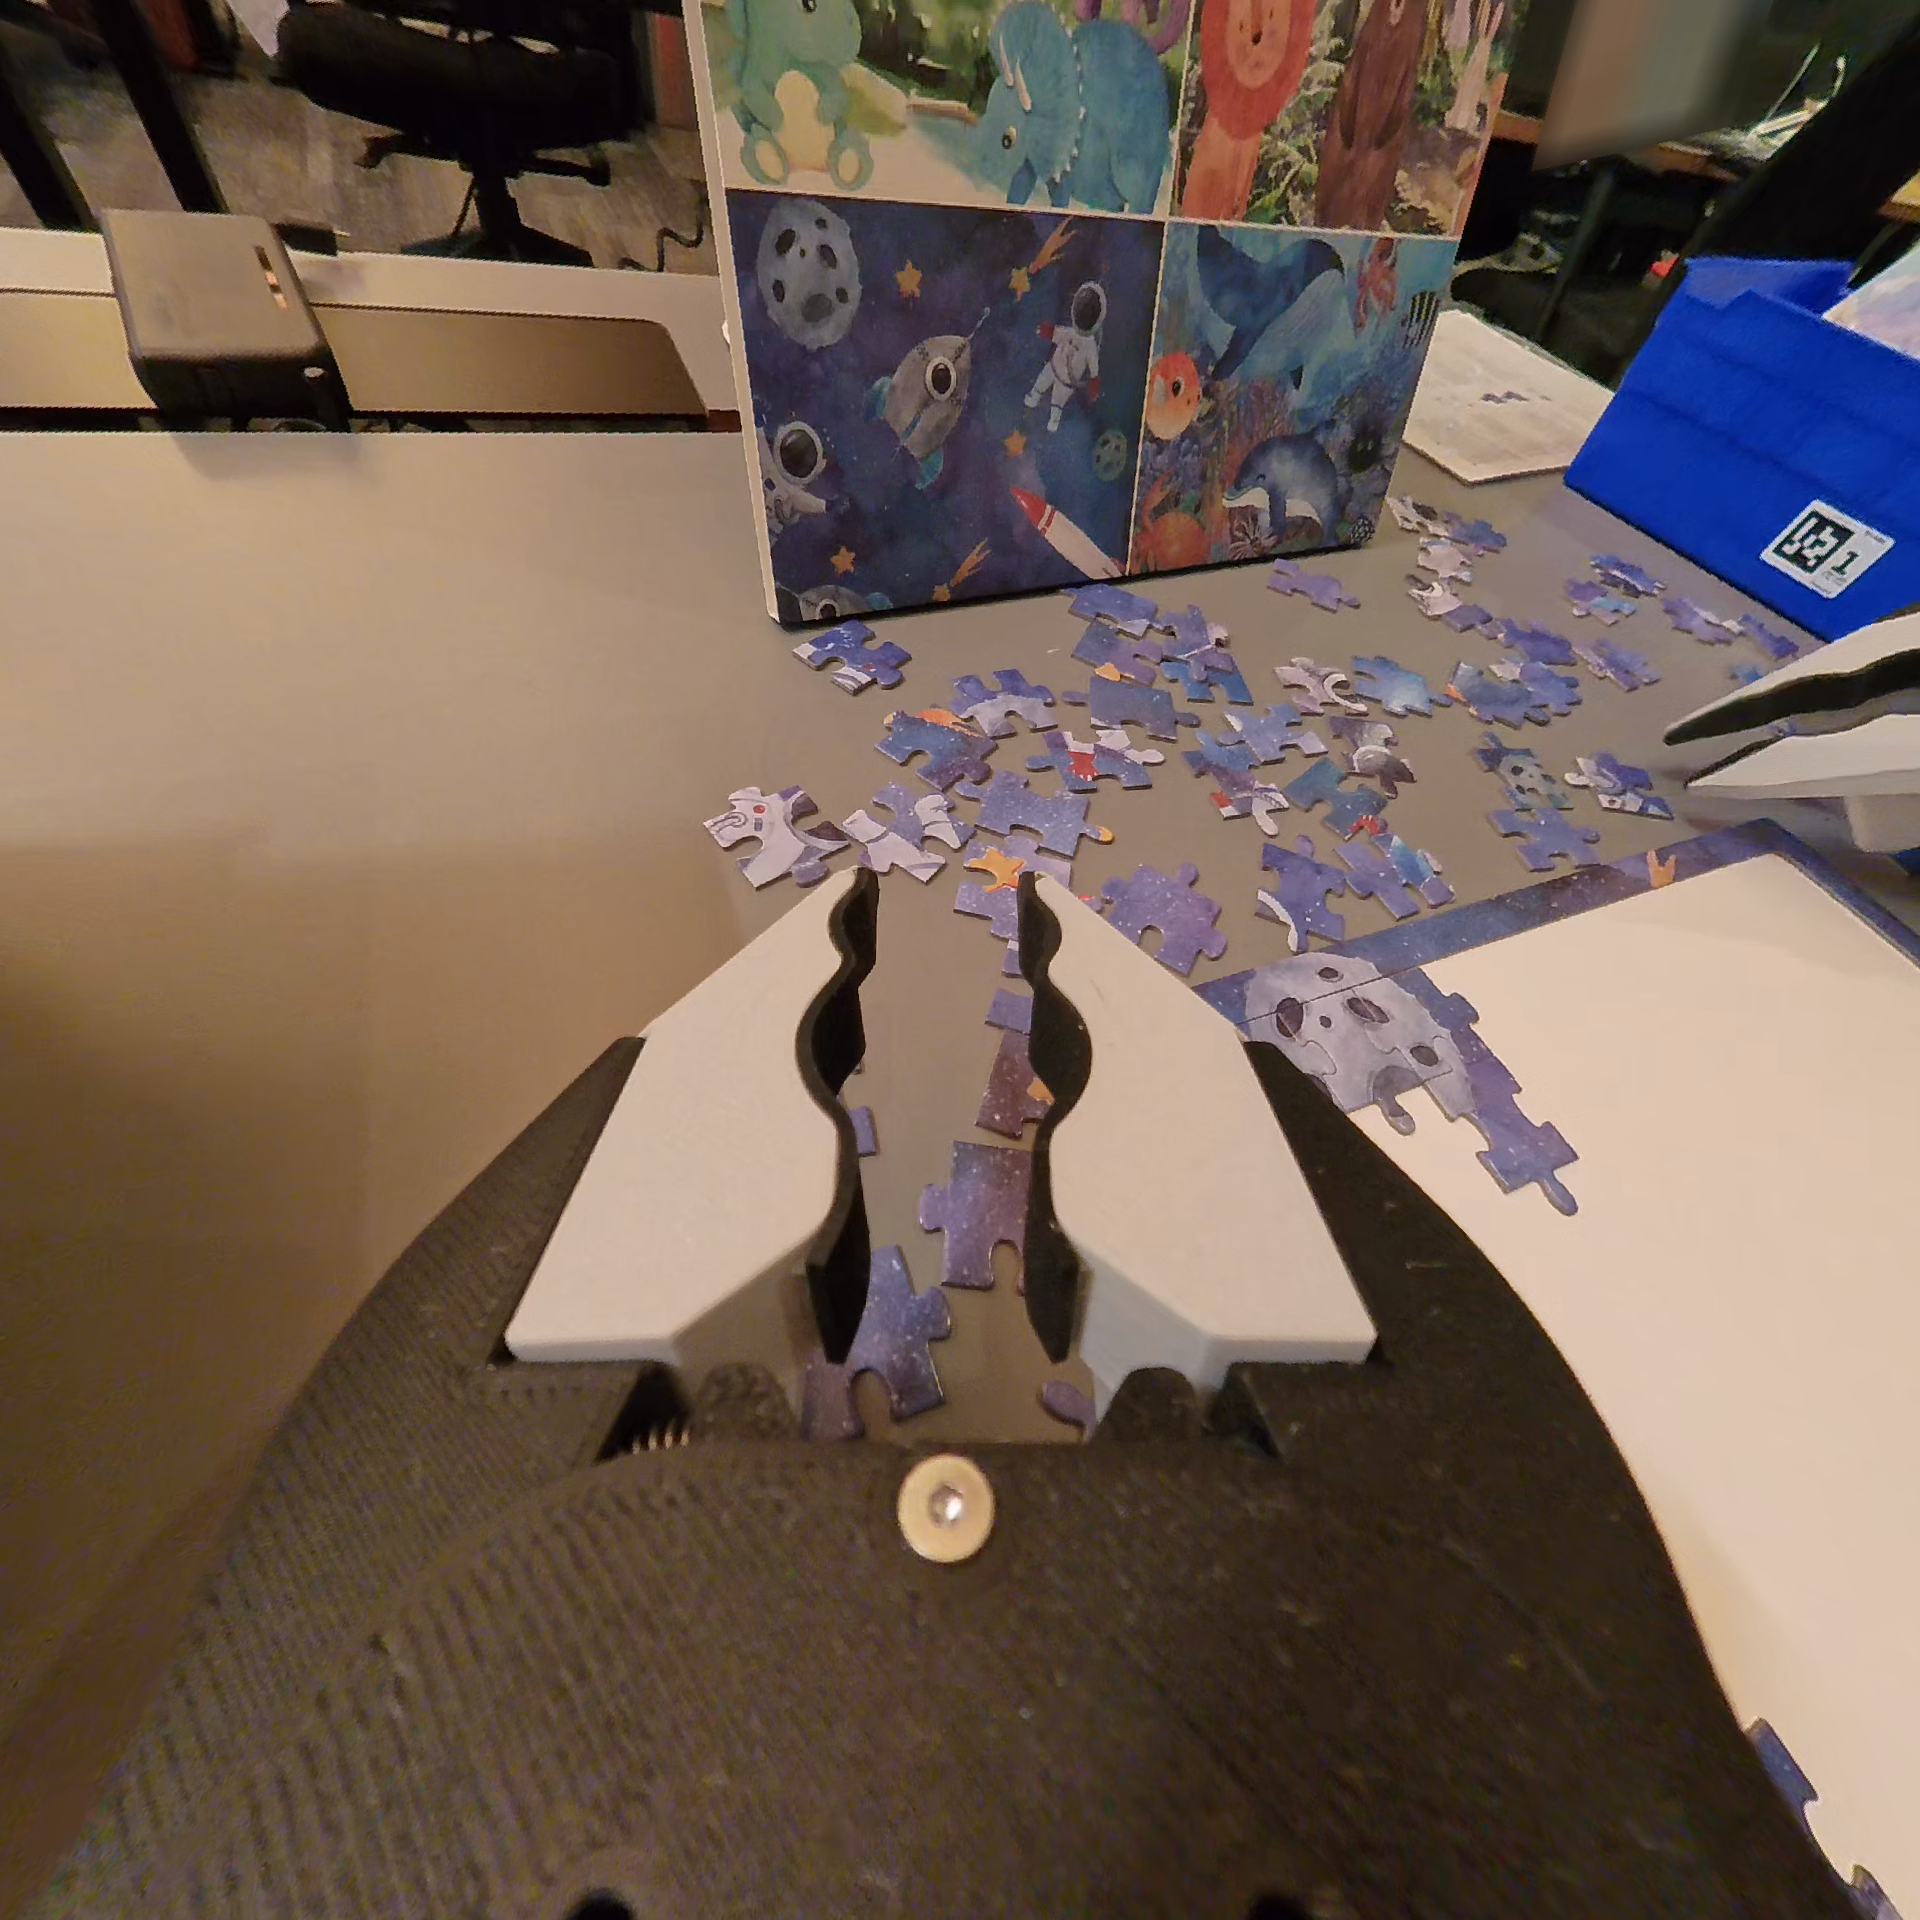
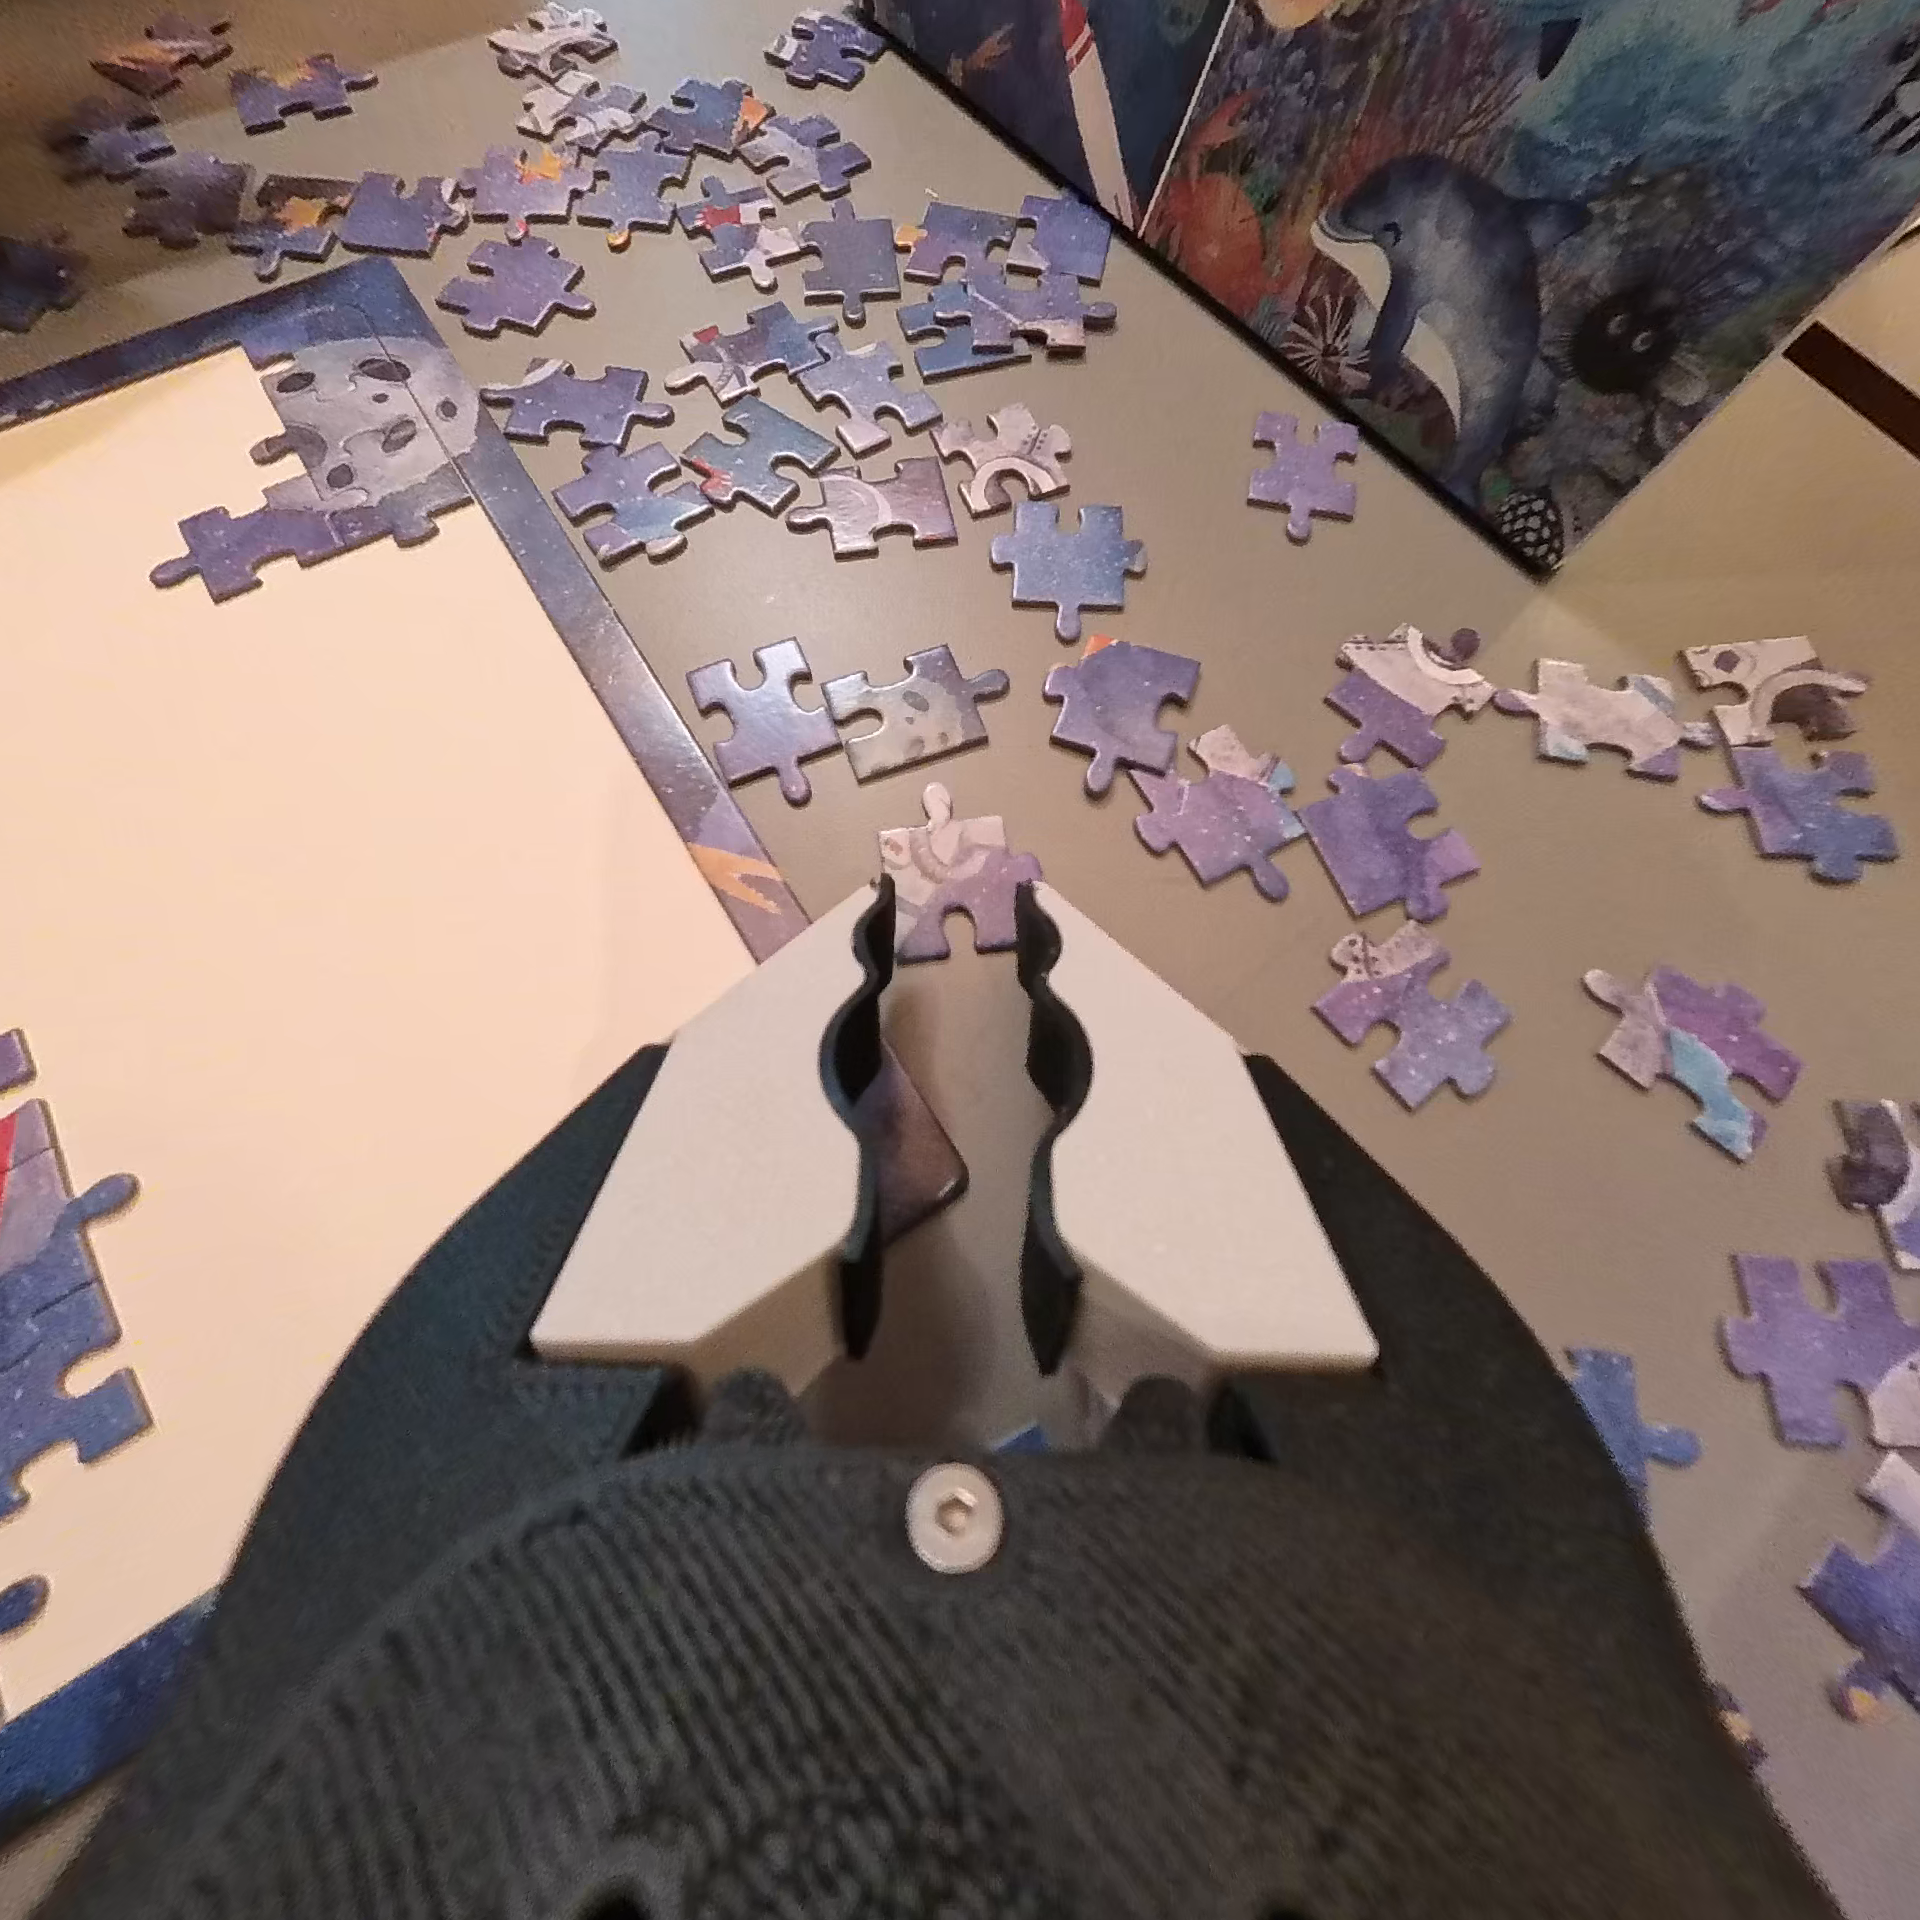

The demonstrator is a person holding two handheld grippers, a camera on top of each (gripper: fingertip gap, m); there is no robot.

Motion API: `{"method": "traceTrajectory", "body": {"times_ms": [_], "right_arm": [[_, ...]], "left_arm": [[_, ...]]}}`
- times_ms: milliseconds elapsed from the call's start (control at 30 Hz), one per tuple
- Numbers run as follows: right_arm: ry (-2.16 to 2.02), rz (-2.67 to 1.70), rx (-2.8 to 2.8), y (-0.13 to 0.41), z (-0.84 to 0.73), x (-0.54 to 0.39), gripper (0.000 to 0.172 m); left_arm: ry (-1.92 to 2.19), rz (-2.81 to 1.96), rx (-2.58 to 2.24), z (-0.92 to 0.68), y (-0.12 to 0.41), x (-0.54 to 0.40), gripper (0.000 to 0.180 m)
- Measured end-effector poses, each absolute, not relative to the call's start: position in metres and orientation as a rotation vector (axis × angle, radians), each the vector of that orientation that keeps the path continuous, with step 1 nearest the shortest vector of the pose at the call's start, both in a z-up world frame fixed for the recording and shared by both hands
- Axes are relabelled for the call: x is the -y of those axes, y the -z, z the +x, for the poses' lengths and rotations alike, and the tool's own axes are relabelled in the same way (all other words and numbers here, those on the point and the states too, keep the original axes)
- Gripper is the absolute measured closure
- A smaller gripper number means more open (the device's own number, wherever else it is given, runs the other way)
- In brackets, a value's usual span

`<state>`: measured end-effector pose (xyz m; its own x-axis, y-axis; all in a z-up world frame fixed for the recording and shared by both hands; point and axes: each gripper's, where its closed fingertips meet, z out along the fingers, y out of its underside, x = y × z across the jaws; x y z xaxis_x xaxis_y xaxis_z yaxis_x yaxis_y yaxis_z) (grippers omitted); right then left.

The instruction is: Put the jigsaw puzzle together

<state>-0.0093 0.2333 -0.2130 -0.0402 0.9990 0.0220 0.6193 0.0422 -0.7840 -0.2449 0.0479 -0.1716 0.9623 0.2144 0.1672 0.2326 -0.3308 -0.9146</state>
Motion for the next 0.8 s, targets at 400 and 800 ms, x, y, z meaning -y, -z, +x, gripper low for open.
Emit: {"method": "traceTrajectory", "body": {"times_ms": [400, 800], "right_arm": [[-0.805, -1.566, 1.665, 0.197, -0.011, -0.238, 0.153], [-0.823, -1.475, 1.568, 0.169, -0.007, -0.246, 0.172]], "left_arm": [[0.022, -1.920, 0.322, -0.245, 0.171, -0.048, 0.155], [0.021, -1.920, 0.322, -0.245, 0.171, -0.048, 0.155]]}}
